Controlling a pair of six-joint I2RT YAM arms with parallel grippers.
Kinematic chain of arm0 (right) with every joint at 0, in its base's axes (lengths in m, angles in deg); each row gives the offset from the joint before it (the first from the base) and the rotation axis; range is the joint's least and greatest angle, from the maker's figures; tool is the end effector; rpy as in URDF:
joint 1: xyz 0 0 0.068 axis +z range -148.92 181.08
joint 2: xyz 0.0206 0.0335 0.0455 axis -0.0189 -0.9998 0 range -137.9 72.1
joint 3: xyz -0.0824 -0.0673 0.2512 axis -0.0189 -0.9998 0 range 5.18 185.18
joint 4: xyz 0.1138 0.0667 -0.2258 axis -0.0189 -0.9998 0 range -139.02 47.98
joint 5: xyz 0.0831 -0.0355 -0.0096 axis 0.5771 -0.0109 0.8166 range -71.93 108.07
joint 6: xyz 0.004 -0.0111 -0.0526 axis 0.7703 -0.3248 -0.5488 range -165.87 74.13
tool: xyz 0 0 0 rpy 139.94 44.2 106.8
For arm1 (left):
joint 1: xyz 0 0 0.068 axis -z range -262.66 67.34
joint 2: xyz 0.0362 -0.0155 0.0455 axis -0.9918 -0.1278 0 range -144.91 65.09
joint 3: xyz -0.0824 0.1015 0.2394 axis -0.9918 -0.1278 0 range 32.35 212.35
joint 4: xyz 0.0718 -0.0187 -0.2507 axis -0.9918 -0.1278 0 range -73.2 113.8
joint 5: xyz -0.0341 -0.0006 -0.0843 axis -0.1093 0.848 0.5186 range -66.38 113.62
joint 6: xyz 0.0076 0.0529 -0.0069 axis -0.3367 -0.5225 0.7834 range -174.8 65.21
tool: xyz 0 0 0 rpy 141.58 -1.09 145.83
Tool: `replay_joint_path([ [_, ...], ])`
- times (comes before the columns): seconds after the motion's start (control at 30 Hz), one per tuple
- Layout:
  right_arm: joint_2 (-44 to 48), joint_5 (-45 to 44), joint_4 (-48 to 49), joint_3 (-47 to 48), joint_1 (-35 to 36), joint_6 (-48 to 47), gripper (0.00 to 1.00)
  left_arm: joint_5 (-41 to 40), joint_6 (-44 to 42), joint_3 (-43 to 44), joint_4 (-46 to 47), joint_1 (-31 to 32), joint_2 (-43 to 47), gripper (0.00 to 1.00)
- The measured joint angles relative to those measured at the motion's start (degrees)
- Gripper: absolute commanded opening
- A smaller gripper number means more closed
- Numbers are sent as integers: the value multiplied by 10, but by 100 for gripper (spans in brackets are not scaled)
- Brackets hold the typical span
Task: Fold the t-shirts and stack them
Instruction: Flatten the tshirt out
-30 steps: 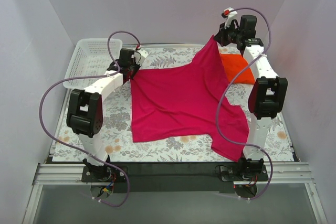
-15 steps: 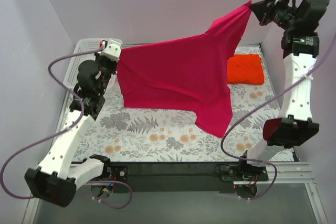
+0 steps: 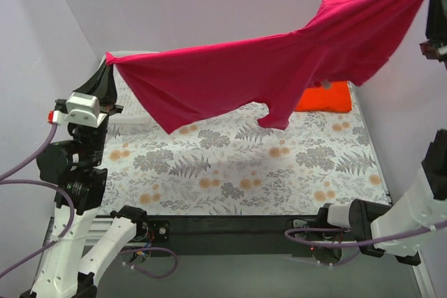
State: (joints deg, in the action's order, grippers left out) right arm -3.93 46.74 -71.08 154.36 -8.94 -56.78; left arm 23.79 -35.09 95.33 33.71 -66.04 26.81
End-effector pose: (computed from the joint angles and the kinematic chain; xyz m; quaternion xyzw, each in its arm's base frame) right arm 0.0476 0.0089 0.6947 -0.2310 0.3760 -0.0672 0.8948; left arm 0.0963 -0.0287 0.4962 -0.0113 0.4646 -0.2766 0.8411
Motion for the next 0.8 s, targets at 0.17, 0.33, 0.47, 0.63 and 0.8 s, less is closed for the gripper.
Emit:
replay_joint_path([
  [0.17,18,-43,0,25,-4,-27,1,-13,-6,6,25,0,11,0],
  [0.33,10,-50,-11,-31,-5,-41,1,-23,-9,-19,36,0,-2,0],
  [0.47,0,-25,-6,-144,-5,-45,1,-26,-14,-58,43,0,-39,0],
  [0.63,-24,36,23,-353,-5,-49,1,-25,-19,-130,48,0,-141,0],
  [0.8,-52,75,86,-612,-3,-70,1,-28,-22,-149,43,0,-327,0],
])
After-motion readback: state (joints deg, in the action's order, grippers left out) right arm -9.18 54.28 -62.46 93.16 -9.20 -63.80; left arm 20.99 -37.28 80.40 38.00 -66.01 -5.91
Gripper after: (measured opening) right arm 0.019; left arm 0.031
